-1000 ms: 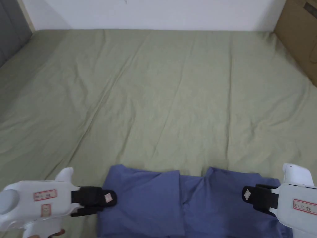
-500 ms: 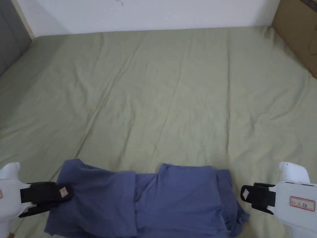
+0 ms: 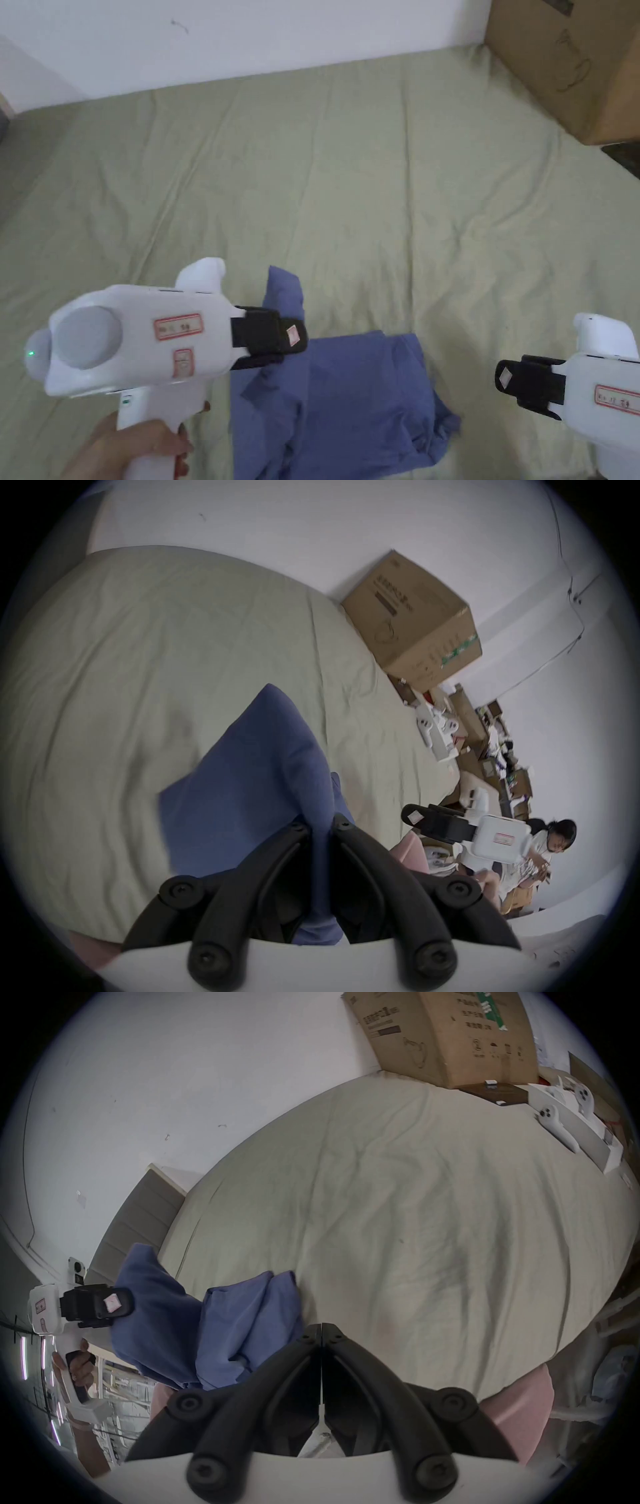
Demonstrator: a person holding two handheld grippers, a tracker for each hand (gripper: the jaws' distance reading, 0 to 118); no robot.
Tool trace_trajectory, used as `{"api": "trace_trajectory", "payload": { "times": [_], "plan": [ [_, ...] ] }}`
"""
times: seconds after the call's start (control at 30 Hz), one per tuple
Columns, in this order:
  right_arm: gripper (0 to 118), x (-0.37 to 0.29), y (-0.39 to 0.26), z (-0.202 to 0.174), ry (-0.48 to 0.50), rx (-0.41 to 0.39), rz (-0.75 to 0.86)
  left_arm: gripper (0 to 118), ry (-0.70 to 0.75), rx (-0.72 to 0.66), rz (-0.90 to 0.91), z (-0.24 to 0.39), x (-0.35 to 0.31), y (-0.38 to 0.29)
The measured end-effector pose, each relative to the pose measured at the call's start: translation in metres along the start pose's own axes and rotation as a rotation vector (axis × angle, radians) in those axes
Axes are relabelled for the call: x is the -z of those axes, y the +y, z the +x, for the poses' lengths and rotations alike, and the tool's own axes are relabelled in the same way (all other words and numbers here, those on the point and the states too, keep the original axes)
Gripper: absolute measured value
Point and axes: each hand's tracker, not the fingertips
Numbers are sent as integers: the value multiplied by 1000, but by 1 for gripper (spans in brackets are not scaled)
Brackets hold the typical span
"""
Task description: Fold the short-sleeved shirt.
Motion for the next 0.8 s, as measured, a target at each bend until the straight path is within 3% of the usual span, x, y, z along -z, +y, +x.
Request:
{"api": "trace_trajectory", "payload": {
  "times": [0.17,0.23,0.27,0.3,0.33,0.37,0.4,0.5,0.53,0.57,0.63,0.73,0.8],
  "plan": [
    [0,-7,-9,24,-29,50,-2,9,-77,-41,-148,27,71,-6],
    [1,-9,-13,32,-39,67,-5,16,-98,14,-209,38,88,-10],
    [1,-10,-14,36,-45,78,-7,32,-104,32,-234,41,95,-11],
    [0,-9,-14,37,-51,86,-9,57,-105,38,-253,44,99,-13],
    [1,-10,-16,40,-56,94,-11,91,-101,28,-242,43,101,-11],
    [1,-10,-17,42,-58,99,-11,105,-106,27,-236,43,99,-11],
    [0,-10,-17,42,-59,103,-12,108,-117,22,-219,42,95,-10],
    [1,-9,-16,42,-58,103,-12,106,-133,-48,-143,32,72,0],
    [0,-8,-15,42,-58,99,-13,98,-145,-74,-116,24,61,1],
    [1,-7,-14,40,-57,95,-14,77,-145,-82,-78,17,50,0],
    [0,-4,-13,37,-52,86,-14,2,-73,-64,-45,3,34,1],
    [1,1,-11,32,-35,76,-17,2,68,-58,-76,-12,29,-13],
    [0,5,-10,29,-31,68,-22,2,53,-103,-111,-20,35,-25]
  ]
}}
